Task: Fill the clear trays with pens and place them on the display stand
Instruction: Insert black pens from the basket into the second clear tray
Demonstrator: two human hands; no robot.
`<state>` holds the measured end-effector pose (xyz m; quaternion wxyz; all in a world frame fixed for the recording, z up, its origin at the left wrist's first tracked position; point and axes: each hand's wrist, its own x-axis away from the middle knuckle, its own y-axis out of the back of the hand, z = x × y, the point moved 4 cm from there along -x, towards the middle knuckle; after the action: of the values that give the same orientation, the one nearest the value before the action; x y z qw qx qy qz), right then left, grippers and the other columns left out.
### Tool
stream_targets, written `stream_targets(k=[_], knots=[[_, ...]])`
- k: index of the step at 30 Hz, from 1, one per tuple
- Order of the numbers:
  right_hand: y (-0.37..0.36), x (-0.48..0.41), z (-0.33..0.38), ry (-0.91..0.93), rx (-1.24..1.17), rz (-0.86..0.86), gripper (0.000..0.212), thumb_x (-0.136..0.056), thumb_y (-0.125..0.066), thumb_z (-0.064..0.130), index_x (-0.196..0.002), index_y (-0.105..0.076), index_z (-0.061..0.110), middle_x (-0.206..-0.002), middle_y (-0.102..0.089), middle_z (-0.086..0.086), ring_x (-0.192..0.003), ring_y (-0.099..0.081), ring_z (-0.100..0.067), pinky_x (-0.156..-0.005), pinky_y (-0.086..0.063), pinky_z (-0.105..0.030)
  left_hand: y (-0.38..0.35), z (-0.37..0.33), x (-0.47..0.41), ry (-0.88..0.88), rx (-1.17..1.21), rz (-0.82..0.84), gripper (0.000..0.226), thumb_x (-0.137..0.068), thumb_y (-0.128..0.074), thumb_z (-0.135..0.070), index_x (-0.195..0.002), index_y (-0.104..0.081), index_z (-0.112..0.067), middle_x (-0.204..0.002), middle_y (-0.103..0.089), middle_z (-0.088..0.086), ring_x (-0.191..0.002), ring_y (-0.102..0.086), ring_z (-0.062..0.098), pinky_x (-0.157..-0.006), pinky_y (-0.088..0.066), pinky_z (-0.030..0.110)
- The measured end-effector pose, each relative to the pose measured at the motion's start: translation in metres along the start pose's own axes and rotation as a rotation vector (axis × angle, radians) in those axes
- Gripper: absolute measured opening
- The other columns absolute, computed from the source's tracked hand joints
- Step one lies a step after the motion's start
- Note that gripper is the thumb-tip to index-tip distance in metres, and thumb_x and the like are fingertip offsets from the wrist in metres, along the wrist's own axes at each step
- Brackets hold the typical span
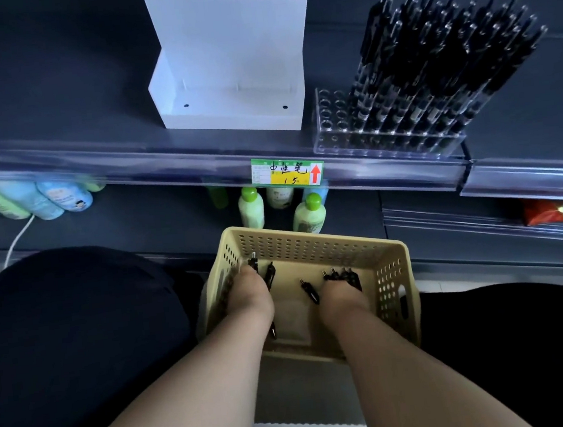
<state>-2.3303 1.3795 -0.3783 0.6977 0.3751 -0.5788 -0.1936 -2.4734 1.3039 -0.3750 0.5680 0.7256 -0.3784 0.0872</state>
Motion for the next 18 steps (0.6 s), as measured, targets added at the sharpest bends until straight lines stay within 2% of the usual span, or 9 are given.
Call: stream_targets(k=[2, 5, 8, 11, 14, 18], knots=[[-0.001, 0.002, 0.003, 0.025, 0.028, -0.015, 0.049, -0.095, -0.038, 0.037, -0.137, -0.041, 0.012, -0.146, -0.037, -0.011, -0.141, -0.018, -0.028, -0.114, -0.013, -0.037, 0.001, 0.000, 0.002, -0.001, 0.022, -0.001, 0.031, -0.098, -0.045, -0.017, -0.126, -0.046, -0.005, -0.127, -0.053, 0.015, -0.117, -0.050, 0.031, -0.092, -0.040, 0.034], [0.001, 0.006, 0.005, 0.047, -0.001, -0.025, 0.050, -0.089, -0.048, 0.044, -0.129, -0.048, 0.014, -0.136, -0.049, -0.007, -0.132, -0.037, -0.025, -0.107, -0.029, -0.035, 0.004, 0.002, 0.004, -0.009, -0.038, 0.036, 0.034, -0.091, -0.059, -0.023, -0.119, -0.053, -0.004, -0.116, -0.061, 0.013, -0.108, -0.057, 0.029, -0.087, -0.044, 0.032], [0.005, 0.011, 0.007, 0.063, -0.096, -0.046, 0.048, -0.086, -0.053, 0.042, -0.125, -0.046, 0.014, -0.125, -0.055, -0.008, -0.120, -0.049, -0.026, -0.095, -0.041, -0.034, 0.006, 0.002, 0.005, -0.034, -0.096, 0.077, 0.031, -0.093, -0.055, -0.026, -0.111, -0.062, -0.002, -0.113, -0.064, 0.014, -0.107, -0.059, 0.030, -0.086, -0.046, 0.032], [0.015, 0.020, 0.009, 0.111, -0.176, -0.086, 0.043, -0.085, -0.056, 0.033, -0.119, -0.040, 0.012, -0.118, -0.058, -0.011, -0.111, -0.055, -0.029, -0.084, -0.046, -0.034, 0.011, 0.000, 0.011, -0.074, -0.123, 0.068, 0.033, -0.093, -0.052, -0.028, -0.112, -0.062, -0.003, -0.114, -0.064, 0.014, -0.106, -0.060, 0.030, -0.087, -0.047, 0.033], [0.030, 0.034, 0.011, 0.143, -0.259, -0.184, 0.037, -0.085, -0.055, 0.030, -0.112, -0.036, 0.013, -0.109, -0.061, -0.011, -0.101, -0.059, -0.031, -0.078, -0.047, -0.035, 0.017, -0.004, 0.022, -0.179, -0.102, -0.026, 0.029, -0.091, -0.053, -0.026, -0.111, -0.056, -0.006, -0.115, -0.062, 0.011, -0.107, -0.058, 0.029, -0.085, -0.045, 0.031], [0.064, 0.059, 0.015, 0.217, -0.468, -0.363, 0.025, -0.085, -0.051, 0.027, -0.103, -0.037, 0.016, -0.098, -0.062, -0.012, -0.090, -0.061, -0.035, -0.074, -0.051, -0.037, 0.036, -0.021, 0.043, -0.352, 0.056, -0.104, 0.024, -0.083, -0.060, -0.023, -0.103, -0.048, -0.019, -0.100, -0.064, 0.006, -0.094, -0.061, 0.029, -0.072, -0.045, 0.030]])
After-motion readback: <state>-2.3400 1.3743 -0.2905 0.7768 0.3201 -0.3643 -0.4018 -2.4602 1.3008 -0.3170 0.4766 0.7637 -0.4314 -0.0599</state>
